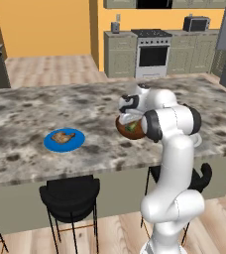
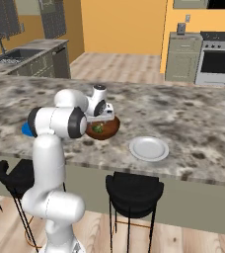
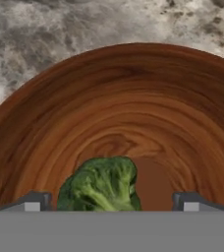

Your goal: Pick the chicken drumstick and broccoli from their plates and place them in the bowl. Then put the bowl in the fridge.

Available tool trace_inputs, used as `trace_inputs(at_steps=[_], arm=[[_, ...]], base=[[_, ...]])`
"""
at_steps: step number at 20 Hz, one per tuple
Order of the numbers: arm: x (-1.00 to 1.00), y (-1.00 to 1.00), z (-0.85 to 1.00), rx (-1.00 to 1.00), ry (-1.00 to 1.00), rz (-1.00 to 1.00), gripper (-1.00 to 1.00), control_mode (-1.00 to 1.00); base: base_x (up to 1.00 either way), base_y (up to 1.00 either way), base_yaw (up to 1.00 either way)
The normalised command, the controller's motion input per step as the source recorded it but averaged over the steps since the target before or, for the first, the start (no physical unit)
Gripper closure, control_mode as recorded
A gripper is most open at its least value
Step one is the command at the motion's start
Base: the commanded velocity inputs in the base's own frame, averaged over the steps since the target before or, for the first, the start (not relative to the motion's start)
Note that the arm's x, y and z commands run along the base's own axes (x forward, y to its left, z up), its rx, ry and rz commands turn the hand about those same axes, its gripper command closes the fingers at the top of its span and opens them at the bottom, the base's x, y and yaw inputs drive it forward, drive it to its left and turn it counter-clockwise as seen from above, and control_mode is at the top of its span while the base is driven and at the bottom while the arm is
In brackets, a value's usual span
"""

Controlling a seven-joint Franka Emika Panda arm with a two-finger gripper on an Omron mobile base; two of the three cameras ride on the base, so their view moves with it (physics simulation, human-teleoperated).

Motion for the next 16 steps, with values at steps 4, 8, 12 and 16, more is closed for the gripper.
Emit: trace_inputs(at_steps=[4, 8, 12, 16], arm=[[-0.04, 0.08, 0.42, 0.06, 0.00, 0.00, -1.00, -1.00], [-0.24, 0.17, 0.49, 0.03, 0.00, 0.00, -1.00, -1.00], [-0.43, 0.29, 0.33, 0.04, 0.00, -0.04, -1.00, -1.00], [-0.51, 0.32, 0.23, 0.00, 0.00, -0.05, -1.00, -1.00]], base=[[0.00, 0.00, 0.00], [0.00, 0.00, 0.00], [0.00, 0.00, 0.00], [0.00, 0.00, 0.00]])
